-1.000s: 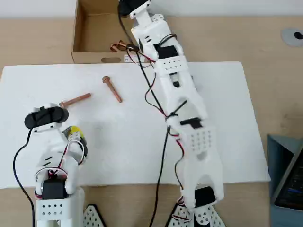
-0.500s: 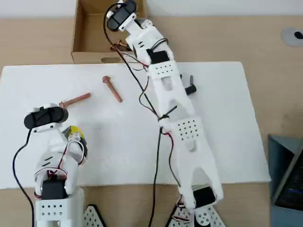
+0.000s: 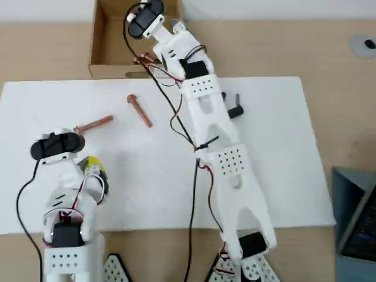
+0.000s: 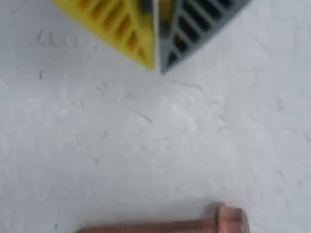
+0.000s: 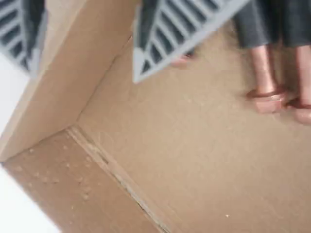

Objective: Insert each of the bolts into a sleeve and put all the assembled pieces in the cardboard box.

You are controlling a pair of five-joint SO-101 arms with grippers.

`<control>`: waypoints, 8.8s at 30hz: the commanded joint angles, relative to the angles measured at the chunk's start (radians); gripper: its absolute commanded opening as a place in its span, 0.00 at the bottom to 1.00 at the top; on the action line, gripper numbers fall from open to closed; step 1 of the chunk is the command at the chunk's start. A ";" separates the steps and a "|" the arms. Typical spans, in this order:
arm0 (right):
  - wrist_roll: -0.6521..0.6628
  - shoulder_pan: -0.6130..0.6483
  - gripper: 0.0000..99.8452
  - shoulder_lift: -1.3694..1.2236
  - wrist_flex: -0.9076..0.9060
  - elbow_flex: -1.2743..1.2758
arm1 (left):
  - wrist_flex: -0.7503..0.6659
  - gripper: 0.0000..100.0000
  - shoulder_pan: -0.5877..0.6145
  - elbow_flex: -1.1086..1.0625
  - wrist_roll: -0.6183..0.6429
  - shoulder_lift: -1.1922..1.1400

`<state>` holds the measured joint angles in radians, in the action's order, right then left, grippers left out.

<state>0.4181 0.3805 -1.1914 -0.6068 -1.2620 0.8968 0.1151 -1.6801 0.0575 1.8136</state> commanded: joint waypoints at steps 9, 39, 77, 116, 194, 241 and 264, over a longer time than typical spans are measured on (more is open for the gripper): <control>0.003 0.005 0.15 0.025 -0.037 -0.140 | 0.002 0.00 0.002 -0.012 0.008 0.007; -0.046 -0.002 0.01 0.484 -0.787 -0.406 | 0.002 0.00 0.002 -0.012 0.008 0.007; -0.598 -0.166 0.01 0.651 -1.142 0.262 | 0.002 0.00 0.002 -0.012 0.008 0.007; -0.634 -0.229 0.15 0.257 -0.976 0.213 | 0.002 0.00 0.002 -0.012 0.008 0.007; -0.592 -0.473 0.01 2.292 -0.842 1.956 | 0.229 0.00 0.002 0.451 0.014 -0.127; -0.586 -0.604 0.01 2.715 -0.856 2.219 | 0.261 0.11 -0.195 1.901 0.440 -2.130; -0.586 -0.604 0.01 2.715 -0.856 2.219 | 0.479 0.11 -0.203 2.407 0.453 -2.601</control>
<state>-0.1772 -0.2102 1.5152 -1.4569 0.9582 1.3495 -0.0675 0.6475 0.5040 -0.7810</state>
